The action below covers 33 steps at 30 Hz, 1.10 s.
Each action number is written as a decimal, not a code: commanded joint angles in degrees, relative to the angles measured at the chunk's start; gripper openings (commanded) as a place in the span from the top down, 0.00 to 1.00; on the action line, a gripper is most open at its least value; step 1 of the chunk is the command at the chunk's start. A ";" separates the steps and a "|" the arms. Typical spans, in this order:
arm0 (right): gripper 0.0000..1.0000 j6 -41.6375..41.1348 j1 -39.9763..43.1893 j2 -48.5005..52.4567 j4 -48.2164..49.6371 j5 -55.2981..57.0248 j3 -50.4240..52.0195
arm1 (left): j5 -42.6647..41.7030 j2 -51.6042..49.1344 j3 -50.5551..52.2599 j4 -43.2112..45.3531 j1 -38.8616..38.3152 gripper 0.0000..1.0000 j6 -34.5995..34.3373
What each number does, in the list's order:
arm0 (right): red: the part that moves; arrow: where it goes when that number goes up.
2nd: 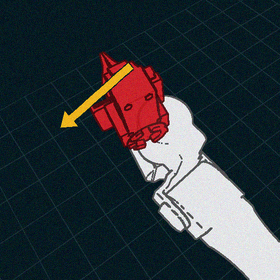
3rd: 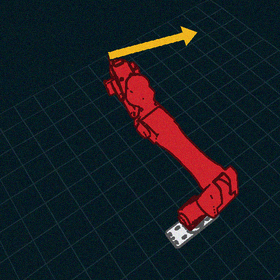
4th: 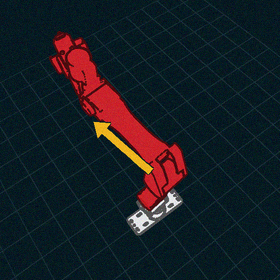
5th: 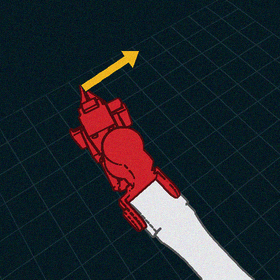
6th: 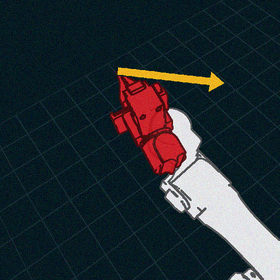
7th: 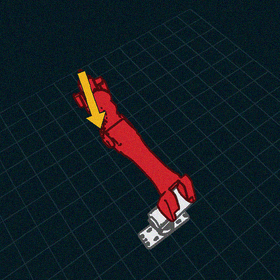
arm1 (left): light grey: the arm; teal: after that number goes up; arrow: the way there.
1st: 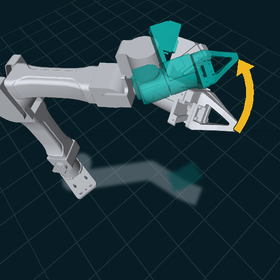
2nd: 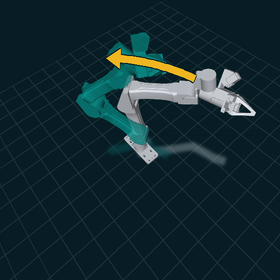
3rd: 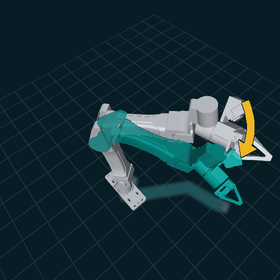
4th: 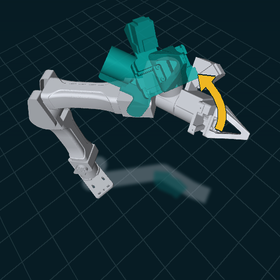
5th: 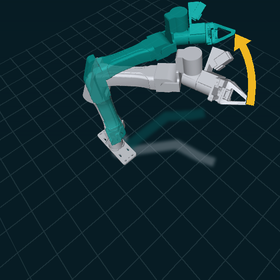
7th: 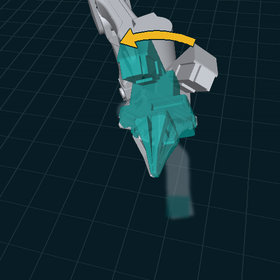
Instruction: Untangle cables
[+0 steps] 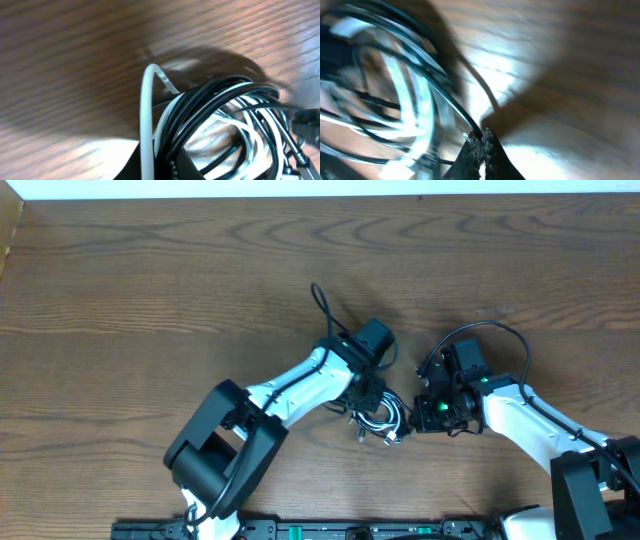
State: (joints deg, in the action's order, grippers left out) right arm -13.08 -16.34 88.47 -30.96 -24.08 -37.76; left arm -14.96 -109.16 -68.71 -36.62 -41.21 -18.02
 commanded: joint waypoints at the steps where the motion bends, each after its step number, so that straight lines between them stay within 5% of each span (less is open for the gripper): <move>1: 0.99 -4.09 -0.11 0.22 -1.57 8.35 0.37 | -0.20 3.63 0.24 -1.79 1.75 0.92 -0.09; 13: 0.92 -5.07 -0.09 -10.43 -1.40 11.80 0.26 | -1.18 9.99 0.24 -4.35 2.78 0.93 -0.11; 19: 0.57 -5.07 -0.11 -16.63 -0.02 11.63 0.26 | -5.57 10.05 0.24 -4.39 2.78 0.92 -0.07; 25: 0.56 -1.09 -0.22 -18.36 3.43 4.76 0.26 | -8.87 10.05 0.24 -4.31 2.78 0.93 0.07; 28: 0.41 1.27 -0.22 -17.97 3.13 2.40 0.28 | -9.27 10.08 0.22 -4.28 2.78 0.92 0.94; 33: 0.38 5.60 -0.26 -17.94 0.39 0.09 0.33 | -13.14 10.40 0.22 -4.26 2.78 0.93 5.18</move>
State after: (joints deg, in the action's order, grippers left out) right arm -11.79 -16.38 70.54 -29.78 -20.43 -37.76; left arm -24.47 -99.96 -68.71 -40.69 -38.61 -16.12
